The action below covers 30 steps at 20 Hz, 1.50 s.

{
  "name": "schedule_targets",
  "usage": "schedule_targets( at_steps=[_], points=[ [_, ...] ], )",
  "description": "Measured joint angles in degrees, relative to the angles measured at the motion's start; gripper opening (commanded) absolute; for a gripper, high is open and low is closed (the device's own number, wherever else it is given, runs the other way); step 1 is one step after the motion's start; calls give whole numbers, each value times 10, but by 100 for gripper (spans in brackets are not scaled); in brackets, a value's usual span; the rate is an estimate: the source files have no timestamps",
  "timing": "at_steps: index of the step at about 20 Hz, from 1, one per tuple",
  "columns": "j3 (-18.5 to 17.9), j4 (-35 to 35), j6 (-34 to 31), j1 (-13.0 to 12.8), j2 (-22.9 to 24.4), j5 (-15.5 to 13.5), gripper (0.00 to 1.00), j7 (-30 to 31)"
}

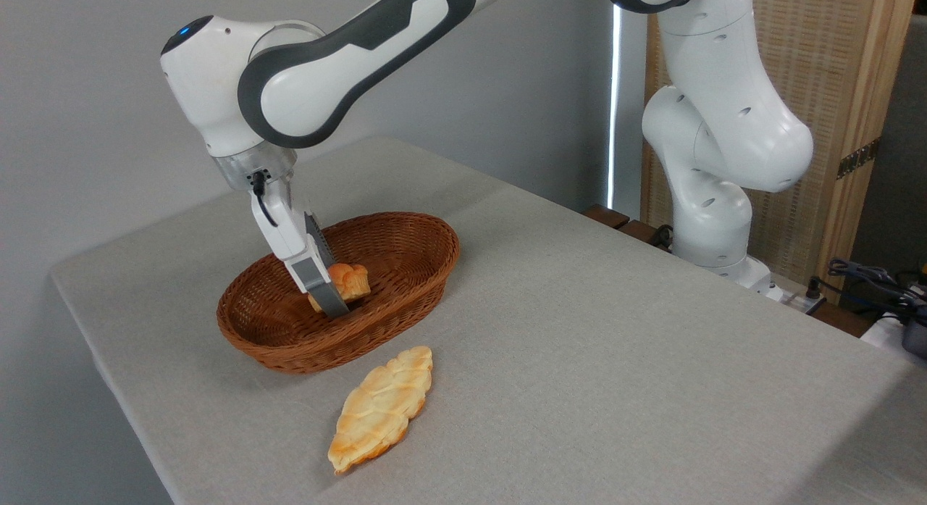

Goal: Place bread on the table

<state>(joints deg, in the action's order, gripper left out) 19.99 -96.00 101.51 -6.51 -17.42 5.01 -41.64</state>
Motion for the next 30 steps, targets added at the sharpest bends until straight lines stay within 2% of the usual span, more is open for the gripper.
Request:
schedule_targets(
  at_steps=[2, 14, 21, 24, 26, 30],
  points=[
    [0, 1, 0, 0, 0, 0, 40, 0],
    [-1, 8, 0, 1, 2, 0, 40, 0],
    [-5, 12, -1, 4, 33, -5, 39, 2],
    [-40, 15, -24, 7, 83, -24, 40, 2],
    [-66, 15, -49, 9, 109, -27, 40, 1],
    [-126, 12, -78, 10, 135, -28, 41, -33]
  ],
)
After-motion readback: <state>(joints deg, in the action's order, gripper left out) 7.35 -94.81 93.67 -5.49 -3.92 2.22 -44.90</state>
